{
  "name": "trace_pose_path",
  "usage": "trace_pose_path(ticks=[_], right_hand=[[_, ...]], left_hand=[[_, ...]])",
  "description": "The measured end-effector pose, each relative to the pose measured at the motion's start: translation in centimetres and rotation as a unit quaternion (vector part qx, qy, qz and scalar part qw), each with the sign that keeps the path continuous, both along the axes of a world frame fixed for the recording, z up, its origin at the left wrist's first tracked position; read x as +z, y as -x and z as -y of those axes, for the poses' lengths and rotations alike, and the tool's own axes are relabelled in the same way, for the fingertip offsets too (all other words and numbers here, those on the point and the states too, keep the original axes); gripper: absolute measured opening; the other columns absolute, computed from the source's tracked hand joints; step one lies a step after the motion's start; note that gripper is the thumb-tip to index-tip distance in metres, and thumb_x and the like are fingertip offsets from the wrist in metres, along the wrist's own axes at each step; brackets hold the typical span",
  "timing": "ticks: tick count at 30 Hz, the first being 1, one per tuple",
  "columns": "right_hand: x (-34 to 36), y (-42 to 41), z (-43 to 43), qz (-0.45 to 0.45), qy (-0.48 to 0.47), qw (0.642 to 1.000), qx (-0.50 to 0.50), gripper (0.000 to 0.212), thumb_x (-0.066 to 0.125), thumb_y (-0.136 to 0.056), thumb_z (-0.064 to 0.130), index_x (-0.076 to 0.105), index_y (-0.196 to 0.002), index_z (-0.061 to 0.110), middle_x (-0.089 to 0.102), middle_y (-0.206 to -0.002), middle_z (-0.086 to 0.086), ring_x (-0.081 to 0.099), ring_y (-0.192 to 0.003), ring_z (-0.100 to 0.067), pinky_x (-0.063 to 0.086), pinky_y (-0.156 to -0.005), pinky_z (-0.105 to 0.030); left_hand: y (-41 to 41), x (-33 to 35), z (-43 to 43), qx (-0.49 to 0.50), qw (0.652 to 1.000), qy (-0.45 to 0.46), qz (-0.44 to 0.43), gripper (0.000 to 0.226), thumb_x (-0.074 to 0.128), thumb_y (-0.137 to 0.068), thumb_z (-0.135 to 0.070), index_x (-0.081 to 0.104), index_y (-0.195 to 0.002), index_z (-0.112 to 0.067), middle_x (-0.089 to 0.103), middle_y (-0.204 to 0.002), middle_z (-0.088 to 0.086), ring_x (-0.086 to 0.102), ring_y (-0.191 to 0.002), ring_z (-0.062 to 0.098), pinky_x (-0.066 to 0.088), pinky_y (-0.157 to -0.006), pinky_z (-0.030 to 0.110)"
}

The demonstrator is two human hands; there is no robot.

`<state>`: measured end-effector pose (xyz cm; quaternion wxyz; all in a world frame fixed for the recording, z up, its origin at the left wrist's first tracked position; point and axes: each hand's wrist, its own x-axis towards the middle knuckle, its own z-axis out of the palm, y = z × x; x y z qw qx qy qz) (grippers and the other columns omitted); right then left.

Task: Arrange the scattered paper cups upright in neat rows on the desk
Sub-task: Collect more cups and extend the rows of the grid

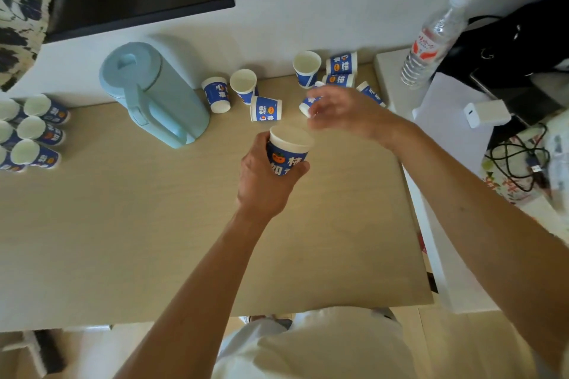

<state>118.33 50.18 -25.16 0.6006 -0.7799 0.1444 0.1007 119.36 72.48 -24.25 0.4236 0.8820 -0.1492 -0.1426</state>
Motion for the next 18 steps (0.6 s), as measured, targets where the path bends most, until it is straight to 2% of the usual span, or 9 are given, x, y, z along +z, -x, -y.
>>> trace_pose_path(ticks=[2,3,4,6,9,13,18], right_hand=[[-2.3,-1.2,3.1,0.002,0.045,0.989,-0.141,0.065,0.088,-0.072,0.039,0.061,-0.128,0.020,0.071,-0.115,-0.004,0.069,-0.108,-0.020,0.051,-0.085,-0.023],[-3.6,-1.6,4.6,-0.005,0.110,0.974,-0.200,0.061,0.086,-0.077,0.031,0.061,-0.129,0.015,0.068,-0.120,-0.009,0.067,-0.108,-0.022,0.051,-0.084,-0.025],[-4.9,-1.9,5.9,-0.021,0.181,0.955,-0.233,0.061,0.084,-0.079,0.026,0.058,-0.132,0.011,0.065,-0.126,-0.013,0.064,-0.113,-0.025,0.051,-0.089,-0.029],[-7.3,-2.4,7.7,-0.061,0.289,0.929,-0.223,0.069,0.080,-0.081,0.020,0.048,-0.141,0.006,0.053,-0.138,-0.018,0.054,-0.127,-0.032,0.047,-0.102,-0.040],[-10.1,-3.3,8.7,-0.110,0.386,0.903,-0.152,0.083,0.082,-0.082,0.019,0.035,-0.149,0.004,0.042,-0.144,-0.023,0.044,-0.135,-0.041,0.044,-0.107,-0.051],[-13.0,-4.2,8.6,-0.128,0.394,0.898,-0.145,0.095,0.086,-0.078,0.028,0.028,-0.152,0.010,0.042,-0.149,-0.017,0.046,-0.136,-0.040,0.046,-0.104,-0.053],[-15.5,-4.1,7.2,-0.090,0.434,0.876,-0.193,0.081,0.086,-0.078,0.033,0.043,-0.139,0.003,0.053,-0.139,-0.022,0.054,-0.126,-0.044,0.049,-0.099,-0.054]], left_hand=[[0.2,-0.3,-0.5,0.011,1.000,-0.004,-0.007,0.058,0.089,-0.073,-0.028,0.057,-0.119,-0.017,0.057,-0.091,-0.025,0.057,-0.080,-0.022,0.042,-0.064,-0.001],[0.3,-0.4,-0.8,0.016,1.000,-0.006,-0.009,0.059,0.089,-0.073,-0.029,0.056,-0.120,-0.018,0.057,-0.091,-0.026,0.057,-0.080,-0.022,0.043,-0.065,-0.001],[0.4,-0.5,-1.0,0.020,1.000,-0.007,-0.013,0.060,0.090,-0.072,-0.029,0.056,-0.120,-0.018,0.057,-0.092,-0.027,0.057,-0.080,-0.022,0.044,-0.065,0.000],[0.7,-0.7,-1.4,0.030,0.999,-0.002,-0.023,0.061,0.091,-0.071,-0.029,0.056,-0.120,-0.019,0.059,-0.093,-0.025,0.058,-0.081,-0.023,0.043,-0.064,-0.001],[1.1,-0.8,-2.2,0.047,0.998,0.001,-0.028,0.062,0.091,-0.070,-0.028,0.058,-0.120,-0.017,0.062,-0.095,-0.020,0.057,-0.080,-0.025,0.044,-0.063,0.000],[1.8,-0.6,-3.5,0.071,0.997,0.005,-0.035,0.059,0.091,-0.069,-0.028,0.058,-0.118,-0.019,0.064,-0.093,-0.022,0.060,-0.080,-0.020,0.044,-0.062,0.001],[2.1,0.1,-5.2,0.101,0.994,0.021,-0.039,0.059,0.091,-0.070,-0.025,0.058,-0.118,-0.019,0.065,-0.095,-0.021,0.062,-0.082,-0.016,0.045,-0.063,0.003]])
